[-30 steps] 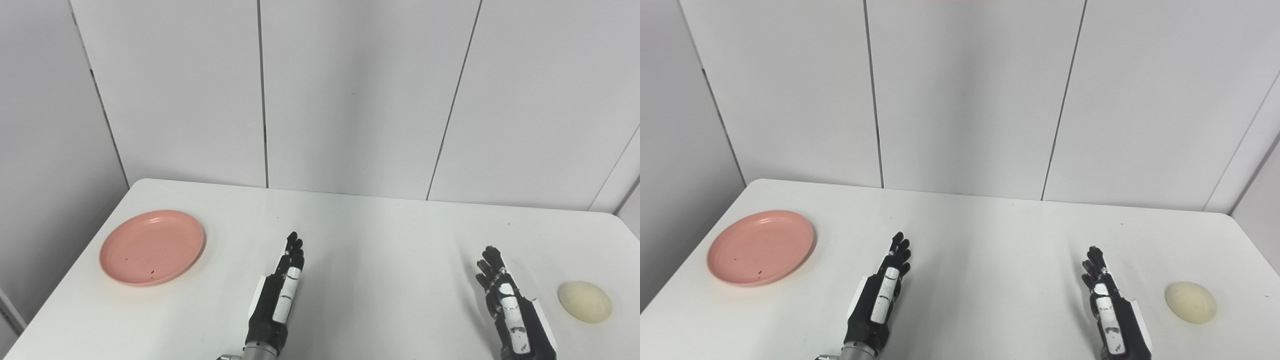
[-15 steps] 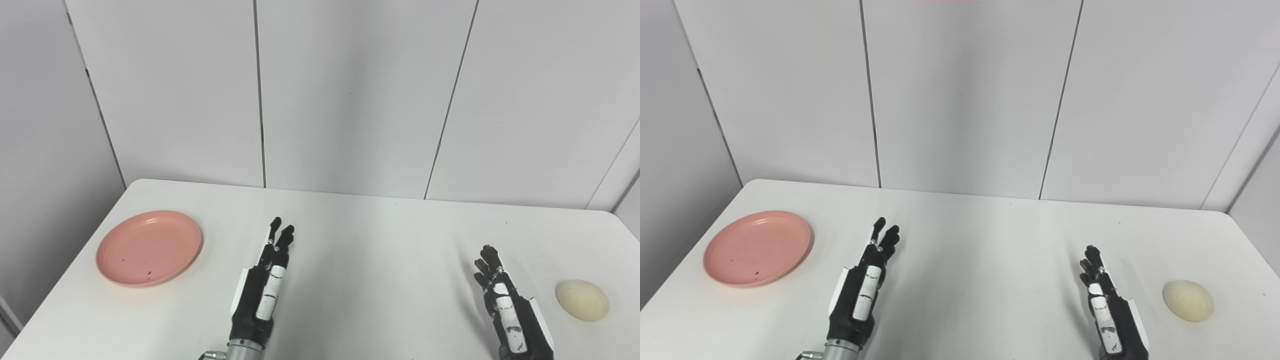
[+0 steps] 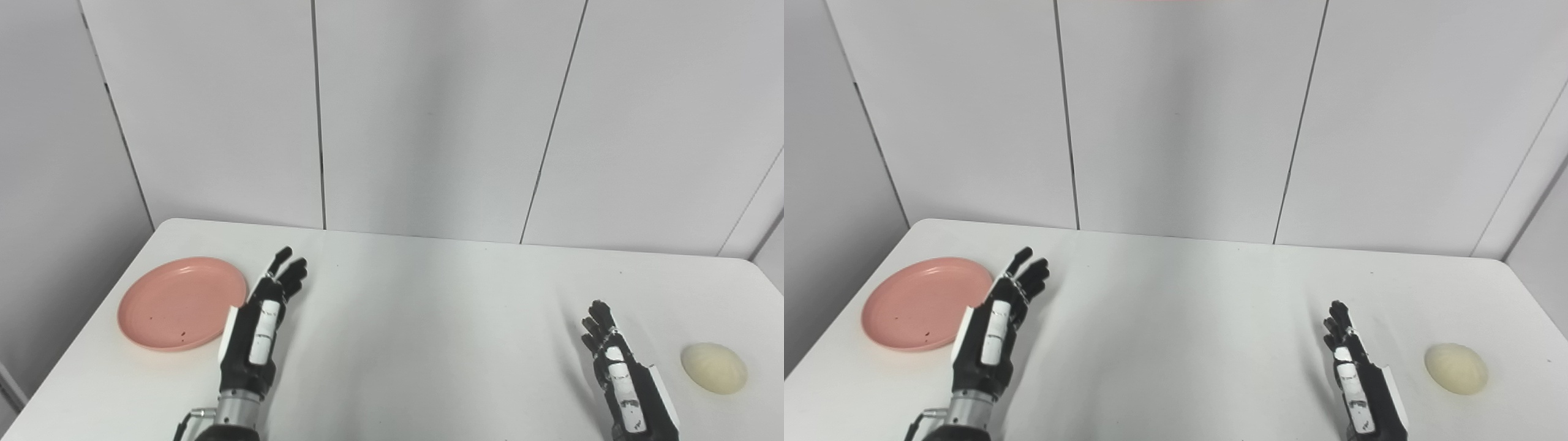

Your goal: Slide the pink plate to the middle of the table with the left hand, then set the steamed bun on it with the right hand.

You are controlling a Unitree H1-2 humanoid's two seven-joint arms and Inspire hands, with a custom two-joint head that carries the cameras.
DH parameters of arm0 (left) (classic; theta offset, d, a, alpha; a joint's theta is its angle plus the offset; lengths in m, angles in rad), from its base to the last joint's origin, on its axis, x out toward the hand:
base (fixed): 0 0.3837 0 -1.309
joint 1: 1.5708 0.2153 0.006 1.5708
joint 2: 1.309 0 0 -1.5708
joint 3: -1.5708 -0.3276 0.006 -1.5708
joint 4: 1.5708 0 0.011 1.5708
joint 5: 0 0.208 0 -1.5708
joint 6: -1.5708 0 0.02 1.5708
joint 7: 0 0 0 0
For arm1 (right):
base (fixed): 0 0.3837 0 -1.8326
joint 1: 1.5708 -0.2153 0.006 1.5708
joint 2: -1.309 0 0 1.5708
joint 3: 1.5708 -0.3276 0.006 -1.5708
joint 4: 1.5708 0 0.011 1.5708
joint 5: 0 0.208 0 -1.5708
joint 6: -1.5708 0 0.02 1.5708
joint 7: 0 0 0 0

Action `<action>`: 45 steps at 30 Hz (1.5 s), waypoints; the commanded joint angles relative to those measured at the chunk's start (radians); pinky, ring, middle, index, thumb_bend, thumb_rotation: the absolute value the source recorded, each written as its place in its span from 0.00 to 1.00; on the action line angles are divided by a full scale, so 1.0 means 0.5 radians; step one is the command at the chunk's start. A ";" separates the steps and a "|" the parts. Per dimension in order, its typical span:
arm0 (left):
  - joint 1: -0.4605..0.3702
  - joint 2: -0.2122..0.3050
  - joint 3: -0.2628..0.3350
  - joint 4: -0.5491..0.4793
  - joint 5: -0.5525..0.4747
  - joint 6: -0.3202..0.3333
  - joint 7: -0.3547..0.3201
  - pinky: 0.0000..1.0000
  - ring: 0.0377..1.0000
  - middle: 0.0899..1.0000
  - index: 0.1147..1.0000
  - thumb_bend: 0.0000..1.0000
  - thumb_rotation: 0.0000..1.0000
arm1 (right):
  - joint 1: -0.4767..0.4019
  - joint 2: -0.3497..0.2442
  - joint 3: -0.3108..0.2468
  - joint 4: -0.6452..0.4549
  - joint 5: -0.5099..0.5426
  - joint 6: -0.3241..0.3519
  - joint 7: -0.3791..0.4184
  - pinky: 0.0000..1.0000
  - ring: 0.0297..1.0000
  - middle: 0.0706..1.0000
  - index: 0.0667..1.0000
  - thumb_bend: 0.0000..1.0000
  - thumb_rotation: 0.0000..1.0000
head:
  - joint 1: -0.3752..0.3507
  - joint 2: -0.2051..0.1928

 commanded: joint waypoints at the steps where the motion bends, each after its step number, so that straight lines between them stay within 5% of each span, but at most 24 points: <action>1: -0.119 0.067 0.021 -0.024 -0.039 -0.084 -0.055 0.88 0.88 0.87 0.86 0.92 0.91 | 0.143 0.056 0.022 0.138 0.011 -0.022 0.005 1.00 0.99 1.00 0.97 0.60 0.94 | 0.003 0.001; 13: -0.346 0.299 0.153 0.271 0.038 -0.316 -0.067 0.81 0.83 0.81 0.85 0.97 0.94 | 0.152 0.046 0.030 0.128 -0.056 -0.038 -0.001 0.99 0.99 1.00 0.97 0.59 0.96 | 0.002 0.002; 26: -0.584 0.491 0.312 0.656 -0.044 -0.420 -0.080 0.81 0.86 0.83 0.87 0.98 0.91 | 0.147 0.051 0.031 0.132 -0.077 -0.043 -0.004 0.99 0.98 0.99 0.96 0.60 0.96 | -0.005 -0.005; 45: -0.907 0.710 0.483 1.448 0.030 -0.438 -0.061 0.79 0.87 0.87 0.90 0.93 0.95 | 0.141 0.044 0.030 0.141 -0.088 -0.058 -0.004 0.98 0.98 0.99 0.96 0.56 0.97 | -0.003 0.007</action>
